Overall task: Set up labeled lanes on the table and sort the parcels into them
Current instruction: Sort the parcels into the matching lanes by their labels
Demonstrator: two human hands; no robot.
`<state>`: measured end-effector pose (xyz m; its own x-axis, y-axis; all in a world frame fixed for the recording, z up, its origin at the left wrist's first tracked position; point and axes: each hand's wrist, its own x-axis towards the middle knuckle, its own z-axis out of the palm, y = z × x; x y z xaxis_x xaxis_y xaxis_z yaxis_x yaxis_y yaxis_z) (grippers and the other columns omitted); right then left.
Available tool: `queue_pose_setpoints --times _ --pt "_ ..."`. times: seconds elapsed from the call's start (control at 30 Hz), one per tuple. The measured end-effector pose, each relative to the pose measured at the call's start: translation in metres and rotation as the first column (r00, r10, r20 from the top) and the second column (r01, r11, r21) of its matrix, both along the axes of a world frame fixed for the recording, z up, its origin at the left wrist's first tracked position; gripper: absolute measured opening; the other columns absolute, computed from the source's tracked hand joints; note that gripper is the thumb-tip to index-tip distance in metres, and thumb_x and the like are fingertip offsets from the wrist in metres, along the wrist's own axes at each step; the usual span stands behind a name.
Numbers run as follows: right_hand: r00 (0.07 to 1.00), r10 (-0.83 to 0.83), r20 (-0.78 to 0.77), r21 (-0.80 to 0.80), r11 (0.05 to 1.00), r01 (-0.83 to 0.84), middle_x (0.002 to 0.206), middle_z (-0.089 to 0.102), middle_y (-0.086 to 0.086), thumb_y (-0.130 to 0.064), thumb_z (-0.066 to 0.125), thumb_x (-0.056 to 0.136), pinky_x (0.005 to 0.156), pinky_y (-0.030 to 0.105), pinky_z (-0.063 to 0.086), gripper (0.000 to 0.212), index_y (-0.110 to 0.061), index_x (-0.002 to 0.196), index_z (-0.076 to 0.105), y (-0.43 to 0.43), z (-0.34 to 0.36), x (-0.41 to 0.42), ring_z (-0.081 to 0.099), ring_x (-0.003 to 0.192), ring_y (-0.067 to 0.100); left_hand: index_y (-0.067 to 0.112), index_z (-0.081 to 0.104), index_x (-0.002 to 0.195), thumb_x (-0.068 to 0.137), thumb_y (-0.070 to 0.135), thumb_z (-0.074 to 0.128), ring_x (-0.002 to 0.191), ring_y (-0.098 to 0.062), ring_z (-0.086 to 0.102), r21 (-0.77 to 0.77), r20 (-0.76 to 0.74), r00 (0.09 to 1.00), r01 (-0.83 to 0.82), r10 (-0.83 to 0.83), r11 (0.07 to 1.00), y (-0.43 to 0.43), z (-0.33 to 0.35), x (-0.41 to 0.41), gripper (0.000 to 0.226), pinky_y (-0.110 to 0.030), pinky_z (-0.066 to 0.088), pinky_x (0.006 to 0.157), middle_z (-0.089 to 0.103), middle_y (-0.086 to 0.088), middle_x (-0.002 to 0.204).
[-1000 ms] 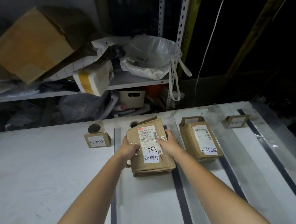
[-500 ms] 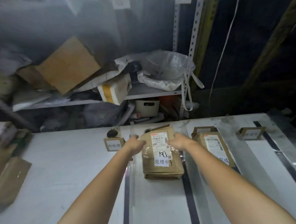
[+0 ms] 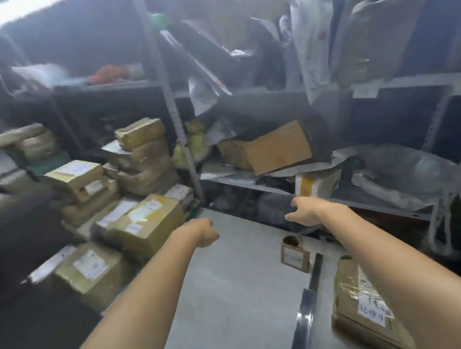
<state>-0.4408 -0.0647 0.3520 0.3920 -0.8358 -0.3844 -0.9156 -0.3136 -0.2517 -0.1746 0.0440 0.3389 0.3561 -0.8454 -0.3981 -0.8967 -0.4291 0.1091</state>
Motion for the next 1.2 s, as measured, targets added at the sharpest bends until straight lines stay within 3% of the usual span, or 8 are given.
queue_pose_setpoints --times 0.1,0.27,0.43,0.53,0.63,0.9,1.1,1.2 --pt "0.993 0.117 0.032 -0.029 0.993 -0.116 0.159 0.037 0.005 -0.047 0.047 0.102 0.110 0.037 0.038 0.063 -0.014 0.154 0.034 0.013 0.017 0.083 0.040 0.141 0.027 0.022 0.045 0.145 0.094 0.047 0.053 0.127 -0.026 0.051 -0.038 0.032 0.997 -0.071 0.072 0.997 0.034 0.019 0.070 0.057 -0.040 0.043 0.104 0.050 -0.005 0.145" --pt "0.971 0.231 0.066 -0.058 0.972 -0.228 0.145 0.051 0.006 -0.044 0.052 0.100 0.106 0.040 0.044 0.052 -0.014 0.142 0.048 0.044 0.026 0.225 0.051 0.129 0.027 0.021 0.034 0.154 0.099 0.045 0.046 0.143 -0.027 0.036 -0.055 0.015 0.985 -0.168 0.169 0.984 0.083 0.037 0.194 0.061 -0.044 0.032 0.116 0.033 -0.005 0.159" --pt "0.961 0.235 0.148 -0.026 0.972 -0.234 0.134 0.058 0.006 -0.045 0.054 0.099 0.097 0.038 0.049 0.048 -0.014 0.135 0.053 0.062 0.018 0.343 0.057 0.117 0.024 0.020 0.043 0.147 0.099 0.043 0.049 0.128 -0.028 0.050 -0.109 -0.011 0.966 -0.259 0.259 0.960 0.115 0.040 0.301 0.053 -0.033 0.045 0.098 0.047 -0.007 0.148" --pt "0.967 0.183 0.179 0.019 0.982 -0.189 0.145 0.051 0.006 -0.046 0.055 0.098 0.105 0.040 0.046 0.059 -0.014 0.147 0.045 0.063 0.002 0.391 0.051 0.129 0.025 0.019 0.049 0.140 0.099 0.041 0.050 0.117 -0.027 0.056 -0.137 -0.024 0.961 -0.276 0.275 0.951 0.123 0.031 0.347 0.047 -0.032 0.045 0.084 0.054 -0.009 0.140" --pt "0.976 0.130 0.176 0.046 0.989 -0.140 0.152 0.046 0.005 -0.051 0.056 0.096 0.110 0.042 0.043 0.066 -0.018 0.151 0.040 0.056 -0.023 0.419 0.048 0.135 0.025 0.019 0.050 0.140 0.098 0.041 0.050 0.105 -0.024 0.059 -0.136 -0.074 0.954 -0.299 0.291 0.945 0.114 0.010 0.380 0.047 -0.035 0.049 0.091 0.056 -0.008 0.136" --pt "0.978 -0.009 0.209 0.062 0.998 -0.004 0.151 0.048 0.008 -0.049 0.056 0.096 0.106 0.044 0.048 0.069 -0.020 0.155 0.032 -0.002 -0.089 0.461 0.051 0.133 0.028 0.022 0.046 0.143 0.096 0.048 0.048 0.126 -0.030 0.052 -0.126 -0.174 0.951 -0.278 0.254 0.952 0.040 -0.056 0.412 0.053 -0.043 0.046 0.104 0.052 -0.007 0.143" --pt "0.903 -0.236 0.360 0.172 0.968 0.184 0.143 0.052 0.012 -0.045 0.055 0.098 0.103 0.040 0.045 0.075 -0.015 0.158 0.022 -0.036 -0.134 0.475 0.051 0.129 0.032 0.019 0.031 0.154 0.098 0.038 0.052 0.136 -0.033 0.043 -0.152 -0.265 0.933 -0.288 0.241 0.945 -0.025 -0.092 0.418 0.062 -0.041 0.039 0.109 0.044 -0.010 0.152" --pt "0.835 -0.350 0.425 0.247 0.932 0.265 0.143 0.053 0.006 -0.042 0.058 0.096 0.102 0.038 0.043 0.069 -0.016 0.153 0.028 -0.045 -0.151 0.483 0.051 0.129 0.031 0.017 0.030 0.154 0.098 0.040 0.051 0.136 -0.033 0.043 -0.159 -0.328 0.916 -0.293 0.230 0.943 -0.050 -0.105 0.423 0.064 -0.040 0.038 0.109 0.043 -0.011 0.152"
